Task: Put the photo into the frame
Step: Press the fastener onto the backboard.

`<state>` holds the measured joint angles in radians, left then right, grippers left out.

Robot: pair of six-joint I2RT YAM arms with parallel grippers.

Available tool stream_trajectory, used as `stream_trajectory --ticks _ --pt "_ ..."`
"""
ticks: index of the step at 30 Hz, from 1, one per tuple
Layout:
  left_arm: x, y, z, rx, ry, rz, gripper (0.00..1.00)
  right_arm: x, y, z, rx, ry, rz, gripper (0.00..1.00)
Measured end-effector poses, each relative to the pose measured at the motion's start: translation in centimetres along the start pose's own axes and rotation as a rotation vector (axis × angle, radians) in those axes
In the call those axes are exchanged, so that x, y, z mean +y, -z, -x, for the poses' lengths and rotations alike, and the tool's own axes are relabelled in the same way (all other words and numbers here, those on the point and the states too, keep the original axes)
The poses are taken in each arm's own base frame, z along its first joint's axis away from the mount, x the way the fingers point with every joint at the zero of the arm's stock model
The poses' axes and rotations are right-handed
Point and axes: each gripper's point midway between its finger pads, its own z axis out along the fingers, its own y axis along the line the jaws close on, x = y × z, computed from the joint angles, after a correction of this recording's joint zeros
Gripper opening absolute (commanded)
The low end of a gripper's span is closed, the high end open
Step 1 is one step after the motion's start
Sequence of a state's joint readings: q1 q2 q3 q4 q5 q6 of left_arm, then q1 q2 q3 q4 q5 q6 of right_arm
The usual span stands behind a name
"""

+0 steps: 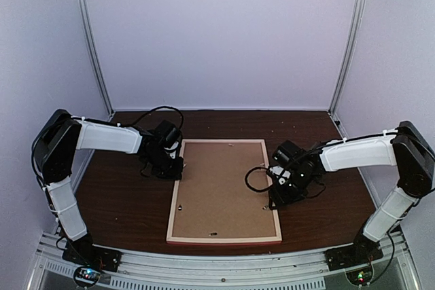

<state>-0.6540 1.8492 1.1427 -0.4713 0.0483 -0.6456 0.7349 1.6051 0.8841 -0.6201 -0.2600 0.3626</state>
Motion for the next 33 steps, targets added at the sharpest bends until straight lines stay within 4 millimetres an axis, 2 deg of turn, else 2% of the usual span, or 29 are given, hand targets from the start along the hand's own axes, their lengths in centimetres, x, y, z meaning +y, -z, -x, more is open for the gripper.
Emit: stream_trajectory --ticks 12,23,33 --pt "0.0 0.0 0.0 0.001 0.000 0.000 0.19 0.6 -0.1 -0.4 0.017 0.029 -0.016 0.63" --pt "0.0 0.0 0.0 0.002 0.000 0.001 0.19 1.5 -0.4 0.3 0.016 0.044 -0.014 0.62" --pt "0.0 0.0 0.0 0.003 0.000 0.001 0.19 1.9 -0.7 1.1 0.009 0.018 -0.015 0.56"
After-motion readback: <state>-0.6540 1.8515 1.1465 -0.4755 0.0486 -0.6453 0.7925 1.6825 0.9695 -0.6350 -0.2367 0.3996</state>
